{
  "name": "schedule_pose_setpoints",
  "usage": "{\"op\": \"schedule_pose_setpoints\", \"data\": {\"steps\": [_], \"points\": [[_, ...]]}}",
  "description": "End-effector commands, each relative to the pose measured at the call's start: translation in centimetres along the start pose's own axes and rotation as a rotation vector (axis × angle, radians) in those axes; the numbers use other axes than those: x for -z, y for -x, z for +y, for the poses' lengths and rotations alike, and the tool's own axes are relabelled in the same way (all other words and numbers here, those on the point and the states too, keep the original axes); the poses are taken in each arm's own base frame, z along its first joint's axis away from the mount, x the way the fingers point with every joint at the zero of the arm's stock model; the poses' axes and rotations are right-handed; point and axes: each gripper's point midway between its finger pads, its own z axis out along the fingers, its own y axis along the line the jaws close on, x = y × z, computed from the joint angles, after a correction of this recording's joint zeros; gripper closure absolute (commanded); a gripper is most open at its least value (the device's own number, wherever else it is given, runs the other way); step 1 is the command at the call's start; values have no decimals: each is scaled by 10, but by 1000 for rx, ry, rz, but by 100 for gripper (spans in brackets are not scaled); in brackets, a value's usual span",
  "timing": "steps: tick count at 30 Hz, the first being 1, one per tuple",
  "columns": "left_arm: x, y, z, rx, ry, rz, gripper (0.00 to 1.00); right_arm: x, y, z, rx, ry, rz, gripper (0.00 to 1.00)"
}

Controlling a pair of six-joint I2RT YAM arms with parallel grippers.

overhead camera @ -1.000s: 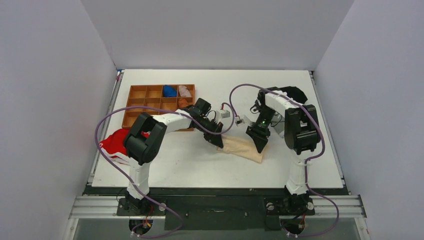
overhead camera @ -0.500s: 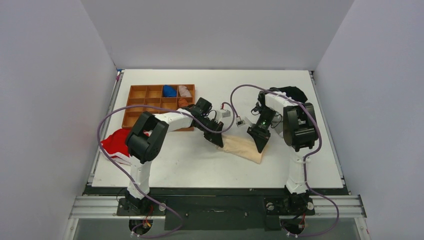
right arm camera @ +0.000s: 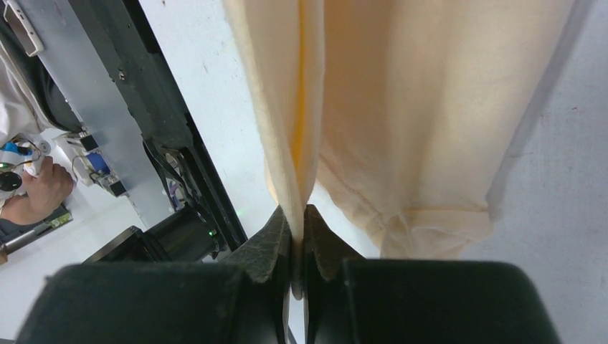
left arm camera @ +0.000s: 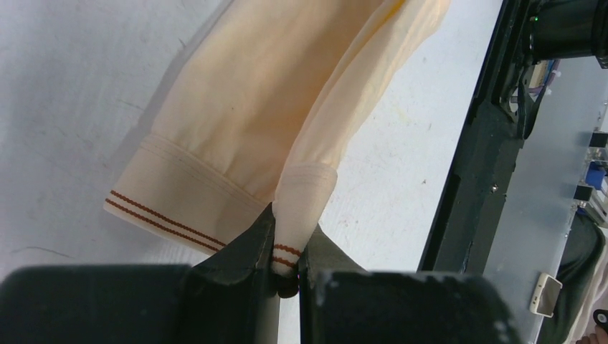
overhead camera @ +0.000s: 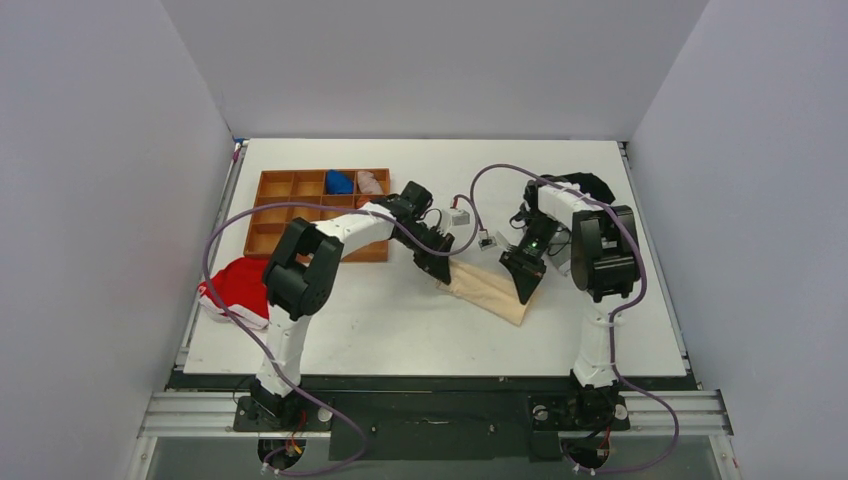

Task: Roll the underwear
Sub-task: Fold the underwear at the center of the board.

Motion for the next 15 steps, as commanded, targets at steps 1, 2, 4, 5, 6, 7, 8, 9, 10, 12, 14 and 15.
{"op": "schedule_pose_setpoints", "data": {"steps": [1, 2, 4, 5, 6, 7, 8, 9, 10, 12, 14, 15], "points": [[1, 11, -1, -47, -2, 38, 99, 10, -2, 12, 24, -8, -5, 100], [-2, 10, 1, -44, 1, 48, 98, 10, -3, 11, 21, -9, -2, 100], [-3, 14, 4, -50, 10, 53, 97, 10, -4, 7, 13, -10, 3, 100], [-4, 13, 5, -47, 12, 61, 96, 11, -5, 4, 3, -16, 2, 100], [-7, 14, 7, -51, 19, 67, 95, 9, -5, 1, -2, -20, 2, 100], [-8, 13, 8, -50, 23, 75, 94, 10, -5, -2, -15, -27, -1, 100], [-10, 13, 11, -50, 33, 82, 93, 9, -5, -6, -20, -31, -3, 100], [-11, 12, 10, -50, 34, 91, 92, 9, -5, -8, -29, -37, -2, 100], [-13, 13, 12, -48, 44, 97, 92, 7, -5, -11, -36, -42, -3, 100], [-15, 14, 15, -52, 61, 101, 89, 6, -4, -16, -45, -45, -3, 100], [-16, 15, 17, -55, 84, 104, 85, 4, -5, -20, -54, -50, 3, 100], [-17, 16, 18, -53, 96, 105, 82, 4, -5, -22, -55, -57, 6, 100]]}}
